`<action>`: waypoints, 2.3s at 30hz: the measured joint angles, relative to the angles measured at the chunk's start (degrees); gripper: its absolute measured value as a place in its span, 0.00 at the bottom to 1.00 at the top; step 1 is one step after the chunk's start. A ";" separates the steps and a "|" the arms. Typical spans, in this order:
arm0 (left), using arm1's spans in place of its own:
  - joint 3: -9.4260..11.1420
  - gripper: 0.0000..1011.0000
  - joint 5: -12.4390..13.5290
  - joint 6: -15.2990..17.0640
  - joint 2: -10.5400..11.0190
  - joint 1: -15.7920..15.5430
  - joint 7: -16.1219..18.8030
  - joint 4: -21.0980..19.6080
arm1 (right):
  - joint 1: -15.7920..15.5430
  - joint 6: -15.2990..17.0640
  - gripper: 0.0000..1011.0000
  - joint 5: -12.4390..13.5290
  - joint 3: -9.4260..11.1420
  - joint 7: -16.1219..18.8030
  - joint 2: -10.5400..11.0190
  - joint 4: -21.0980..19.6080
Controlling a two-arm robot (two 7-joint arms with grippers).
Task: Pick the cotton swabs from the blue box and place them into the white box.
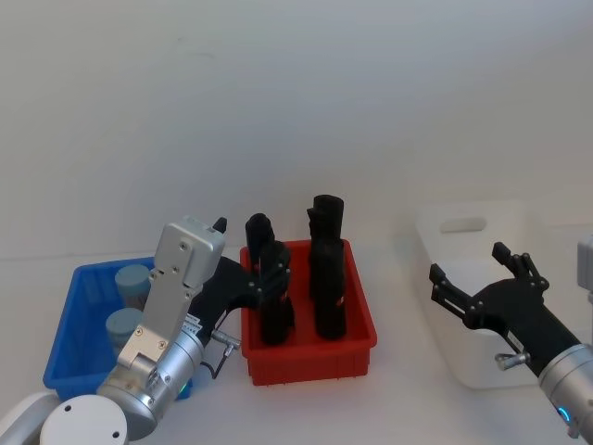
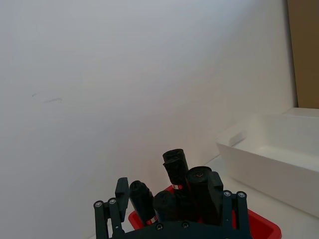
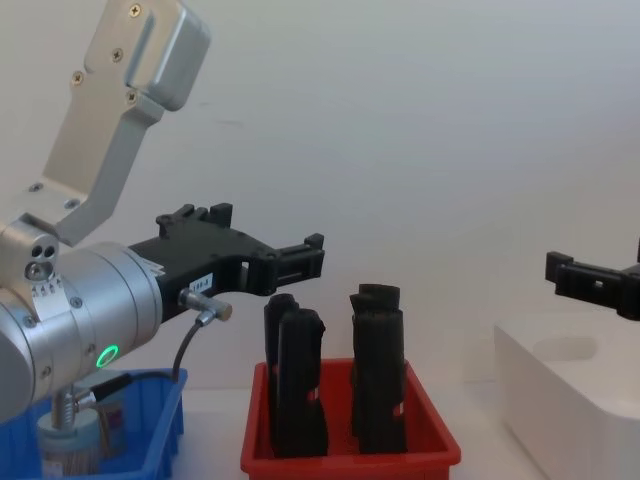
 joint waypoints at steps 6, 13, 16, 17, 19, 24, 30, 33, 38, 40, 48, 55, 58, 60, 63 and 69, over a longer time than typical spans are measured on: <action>0.00 0.99 0.00 0.00 0.00 0.00 0.00 0.00 | 0.00 0.00 0.99 0.00 0.00 0.00 0.00 0.00; 0.00 0.99 0.00 0.00 0.00 0.00 0.00 0.00 | 0.00 0.00 0.99 0.00 0.00 0.00 0.00 0.00; 0.00 0.99 0.00 0.00 0.00 0.00 0.00 0.00 | 0.00 0.00 0.99 0.00 0.00 0.00 0.00 0.00; 0.00 0.99 0.00 0.00 0.00 0.00 0.00 0.00 | 0.00 0.00 0.99 0.00 0.00 0.00 0.00 0.00; 0.00 0.99 0.00 0.00 0.00 0.00 0.00 0.00 | 0.00 0.00 0.99 0.00 0.00 0.00 0.00 0.00; 0.00 0.99 0.00 0.00 0.00 0.00 0.00 0.00 | 0.00 0.00 0.99 0.00 0.00 0.00 0.00 0.00; 0.00 0.99 0.00 0.00 0.00 0.00 0.00 0.00 | 0.00 0.00 0.99 0.00 0.00 0.00 0.00 0.00; 0.00 0.99 0.00 0.00 0.00 0.00 0.00 0.00 | 0.00 0.00 0.99 0.00 0.00 0.00 0.00 0.00; 0.00 0.99 0.00 0.00 0.00 0.00 0.00 0.00 | 0.00 0.00 0.99 0.00 0.00 0.00 0.00 0.00; 0.00 0.99 0.00 0.00 0.00 0.00 0.00 0.00 | 0.00 0.00 0.99 0.00 0.00 0.00 0.00 0.00; 0.00 0.99 0.00 0.00 0.00 0.00 0.00 0.00 | 0.00 0.00 0.99 0.00 0.00 0.00 0.00 0.00; -0.06 0.99 -0.02 0.00 -0.04 -0.03 -0.08 0.01 | -0.01 0.00 0.99 0.00 0.00 0.00 0.00 0.00; -0.21 0.99 -0.27 0.00 -0.08 -0.14 -0.21 0.13 | -0.01 0.00 0.99 0.00 0.00 0.00 0.00 0.00; -0.41 0.99 -0.79 0.00 -0.09 -0.28 -0.34 0.22 | -0.01 0.00 0.99 0.00 0.00 0.00 0.00 0.00; -0.85 0.99 -1.66 0.08 -0.04 -0.48 -0.47 0.39 | 0.00 0.00 0.99 0.00 0.00 0.00 0.00 0.00; -1.94 0.99 -3.77 0.89 0.27 -0.96 -0.65 0.87 | 0.00 0.00 0.99 0.00 0.00 0.00 0.00 0.00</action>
